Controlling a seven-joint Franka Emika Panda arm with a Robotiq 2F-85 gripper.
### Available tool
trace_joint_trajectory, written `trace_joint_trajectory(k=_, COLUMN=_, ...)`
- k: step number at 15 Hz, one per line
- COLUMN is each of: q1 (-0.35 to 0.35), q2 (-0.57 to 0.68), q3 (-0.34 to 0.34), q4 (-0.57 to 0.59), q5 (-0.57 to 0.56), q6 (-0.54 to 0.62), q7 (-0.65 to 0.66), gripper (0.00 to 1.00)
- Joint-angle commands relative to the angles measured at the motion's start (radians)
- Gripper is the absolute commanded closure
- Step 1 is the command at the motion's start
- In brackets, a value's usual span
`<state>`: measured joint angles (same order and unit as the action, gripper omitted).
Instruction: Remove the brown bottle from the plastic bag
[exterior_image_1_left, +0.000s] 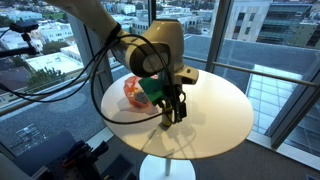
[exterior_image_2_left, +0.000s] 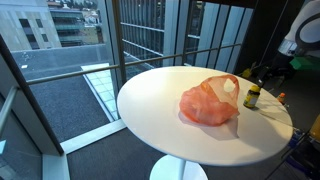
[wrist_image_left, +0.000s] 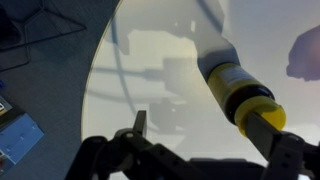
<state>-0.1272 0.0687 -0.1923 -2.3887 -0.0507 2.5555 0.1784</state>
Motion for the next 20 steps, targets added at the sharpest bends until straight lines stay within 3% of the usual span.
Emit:
trace_joint_trajectory(k=1, q1=-0.002, q2=-0.038, q3=0.009, q4=-0.01, q5=-0.028, q6=-0.014, q7=0.023, gripper=0.0)
trace_joint_trajectory(k=8, q1=0.017, q2=-0.103, q3=0.051, q4=-0.005, q5=-0.024, q6=-0.075, q7=0.008, gripper=0.0)
trace_joint_trajectory(k=20, q1=0.09, q2=-0.206, q3=0.151, q4=0.045, q5=0.009, q6=-0.387, q7=-0.065, gripper=0.0)
